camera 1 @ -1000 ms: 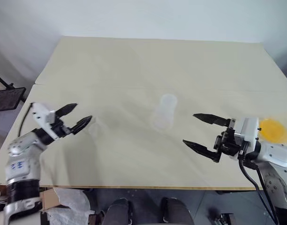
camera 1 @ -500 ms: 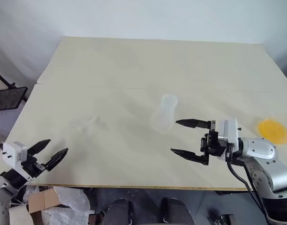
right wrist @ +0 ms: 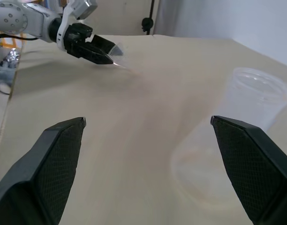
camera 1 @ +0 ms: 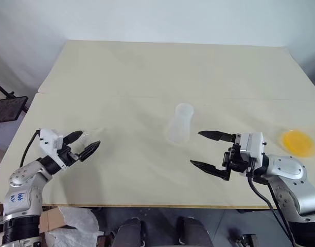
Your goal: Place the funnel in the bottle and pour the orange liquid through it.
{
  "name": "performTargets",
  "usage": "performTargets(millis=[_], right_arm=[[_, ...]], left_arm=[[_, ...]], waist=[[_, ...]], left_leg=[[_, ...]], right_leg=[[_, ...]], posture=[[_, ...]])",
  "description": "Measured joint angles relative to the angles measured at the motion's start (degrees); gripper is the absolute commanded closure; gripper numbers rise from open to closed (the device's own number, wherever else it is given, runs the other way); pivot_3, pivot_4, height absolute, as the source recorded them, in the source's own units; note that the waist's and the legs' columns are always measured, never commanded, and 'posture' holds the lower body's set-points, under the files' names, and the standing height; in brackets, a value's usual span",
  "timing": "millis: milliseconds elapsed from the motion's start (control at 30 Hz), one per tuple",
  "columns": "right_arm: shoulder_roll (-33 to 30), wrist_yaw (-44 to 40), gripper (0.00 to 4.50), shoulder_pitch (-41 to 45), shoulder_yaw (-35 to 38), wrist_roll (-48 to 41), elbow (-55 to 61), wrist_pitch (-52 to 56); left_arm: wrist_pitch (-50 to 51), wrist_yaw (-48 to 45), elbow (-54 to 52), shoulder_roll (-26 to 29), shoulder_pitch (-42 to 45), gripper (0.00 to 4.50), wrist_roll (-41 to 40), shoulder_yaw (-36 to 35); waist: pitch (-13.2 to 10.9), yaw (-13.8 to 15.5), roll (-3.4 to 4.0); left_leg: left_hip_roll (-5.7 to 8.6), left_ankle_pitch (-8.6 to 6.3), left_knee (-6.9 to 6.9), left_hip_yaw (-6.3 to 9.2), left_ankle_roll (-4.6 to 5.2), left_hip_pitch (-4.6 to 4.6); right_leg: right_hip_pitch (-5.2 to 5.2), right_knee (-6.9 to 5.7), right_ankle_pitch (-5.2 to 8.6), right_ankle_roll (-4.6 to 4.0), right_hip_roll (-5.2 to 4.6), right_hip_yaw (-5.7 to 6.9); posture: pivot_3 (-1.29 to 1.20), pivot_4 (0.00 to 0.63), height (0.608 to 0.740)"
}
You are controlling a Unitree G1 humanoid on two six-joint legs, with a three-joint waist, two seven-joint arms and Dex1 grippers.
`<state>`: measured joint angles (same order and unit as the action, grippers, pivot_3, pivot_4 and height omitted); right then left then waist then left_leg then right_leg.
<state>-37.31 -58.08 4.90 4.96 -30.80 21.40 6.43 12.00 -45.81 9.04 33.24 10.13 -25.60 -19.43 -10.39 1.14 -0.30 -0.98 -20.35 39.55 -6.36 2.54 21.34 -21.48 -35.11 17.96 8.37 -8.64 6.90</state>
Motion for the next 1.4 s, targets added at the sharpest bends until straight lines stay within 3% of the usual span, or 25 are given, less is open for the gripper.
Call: performTargets(millis=[200, 467, 733, 867, 1000, 1133, 1400], right_arm=[[0.39, 1.79, 0.0, -2.47, 0.13, 0.47, 1.52, -0.21], [0.36, 2.91, 0.0, -5.57, 2.32, 0.63, 3.28, -0.79], [0.37, 3.86, 0.0, -8.26, 3.17, 0.93, 3.92, -2.13], [0.65, 6.32, 0.0, -9.76, 7.08, -0.37, 6.19, -2.03], [3.42, 11.67, 0.0, -13.11, 12.13, -2.03, 8.3, -1.38], [6.15, 14.91, 0.0, -18.29, 15.89, -1.83, 9.53, -1.91], [11.03, 18.98, 0.0, -24.41, 19.2, -0.6, 10.45, -4.65]], left_arm=[[-0.49, 1.42, 4.71, -0.5, 3.97, 2.04, 2.25, 2.23], [1.3, 0.31, 2.36, 3.55, 2.77, 4.47, 2.79, 2.45], [1.83, -3.6, 0.84, 3.48, 5.07, 4.47, -0.27, 2.48], [1.78, -9.97, -2.58, 3.25, 15.82, 4.47, -4.13, 4.7], [-2.29, -16.9, -1.54, 2.83, 28.09, 4.47, -0.62, 13.31], [-6.63, -21.97, 5.04, -0.35, 37.38, 4.47, 4.69, 21.29], [-16.73, -28.22, 17.45, -5.73, 51.93, 4.47, 11.47, 28.28]], waist=[[0.01, -0.21, -0.02], [0.01, -0.18, -0.02], [0.01, 0.39, -0.03], [0.01, 0.51, -0.05], [0.02, 0.37, -0.04], [0.02, 0.36, -0.04], [0.02, -0.12, -0.04]], left_leg=[[0.0, 0.0, -0.01, -0.04, 0.0, 0.0], [-0.04, 0.0, -0.01, -0.03, 0.0, 0.0], [-0.02, 0.0, 0.02, 0.02, 0.0, 0.05], [0.03, 0.0, 0.25, 0.14, 0.0, 0.18], [0.28, 0.0, 0.21, 0.07, 0.0, 0.17], [0.22, 0.01, 0.18, -0.11, -0.01, 0.19], [0.16, 0.01, 0.07, -0.44, 0.0, 0.15]], right_leg=[[-0.02, 0.0, 0.0, 0.01, 0.0, 0.0], [-0.02, 0.0, 0.0, 0.0, 0.01, -0.03], [-0.01, 0.0, 0.0, 0.0, 0.0, 0.0], [0.03, -0.02, -0.01, 0.02, -0.01, 0.08], [0.04, 0.0, -0.01, 0.02, 0.08, 0.09], [-0.03, 0.05, -0.01, 0.02, 0.2, 0.07], [-0.11, 0.17, 0.0, 0.04, 0.27, -0.1]], posture=[[0.0, 0.15, 0.74], [0.0, 0.15, 0.74], [0.0, 0.15, 0.74], [0.0, 0.15, 0.74], [0.0, 0.15, 0.74], [0.0, 0.15, 0.74], [0.0, 0.15, 0.74]])
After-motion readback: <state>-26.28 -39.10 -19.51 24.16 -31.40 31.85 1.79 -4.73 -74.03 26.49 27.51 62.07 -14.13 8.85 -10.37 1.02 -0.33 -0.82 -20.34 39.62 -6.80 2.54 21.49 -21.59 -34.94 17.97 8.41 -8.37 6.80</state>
